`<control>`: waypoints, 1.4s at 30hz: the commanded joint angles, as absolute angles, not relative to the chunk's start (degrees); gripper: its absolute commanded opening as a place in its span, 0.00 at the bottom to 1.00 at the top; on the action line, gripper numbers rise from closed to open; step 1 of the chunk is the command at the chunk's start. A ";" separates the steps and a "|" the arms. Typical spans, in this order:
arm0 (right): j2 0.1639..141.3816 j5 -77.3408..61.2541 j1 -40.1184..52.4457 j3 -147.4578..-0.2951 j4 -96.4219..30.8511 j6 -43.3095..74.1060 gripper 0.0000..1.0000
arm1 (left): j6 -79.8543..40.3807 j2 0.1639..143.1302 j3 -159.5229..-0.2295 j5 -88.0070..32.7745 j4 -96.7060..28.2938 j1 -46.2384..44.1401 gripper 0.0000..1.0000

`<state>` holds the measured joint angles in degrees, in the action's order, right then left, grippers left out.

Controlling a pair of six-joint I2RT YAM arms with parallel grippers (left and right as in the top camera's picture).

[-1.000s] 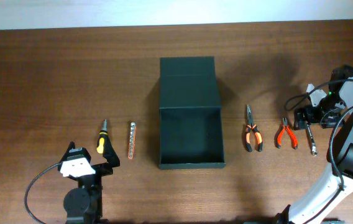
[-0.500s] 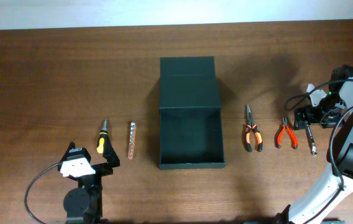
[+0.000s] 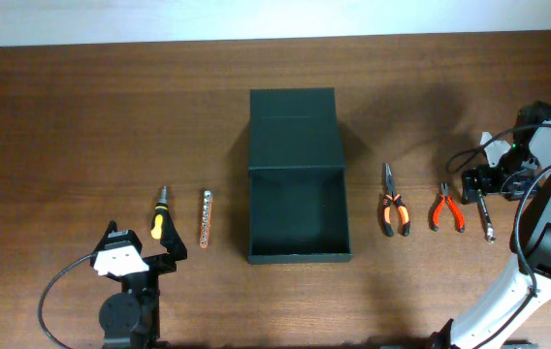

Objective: Pack container
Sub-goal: 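Lower the right gripper and align it over the wrench handle, then close the right gripper on the wrench handle and lift it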

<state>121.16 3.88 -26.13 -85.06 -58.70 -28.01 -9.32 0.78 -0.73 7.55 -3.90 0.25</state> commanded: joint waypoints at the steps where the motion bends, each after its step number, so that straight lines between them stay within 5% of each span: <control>1: 122.21 5.63 -26.37 -84.53 -58.63 -26.46 0.99 | -9.58 0.30 -0.51 7.33 -3.97 0.54 0.99; 16: 122.21 3.51 -26.37 -84.53 -59.27 -26.46 0.98 | -9.58 0.30 -0.51 7.33 -3.97 0.54 0.99; 22: 122.21 3.53 -26.37 -84.53 -59.96 -26.46 0.72 | -9.58 0.30 -0.51 7.33 -3.95 0.56 0.99; 42: 122.21 3.49 -26.37 -84.53 -60.20 -26.22 0.29 | -9.58 0.30 -0.51 7.33 -3.95 0.54 0.99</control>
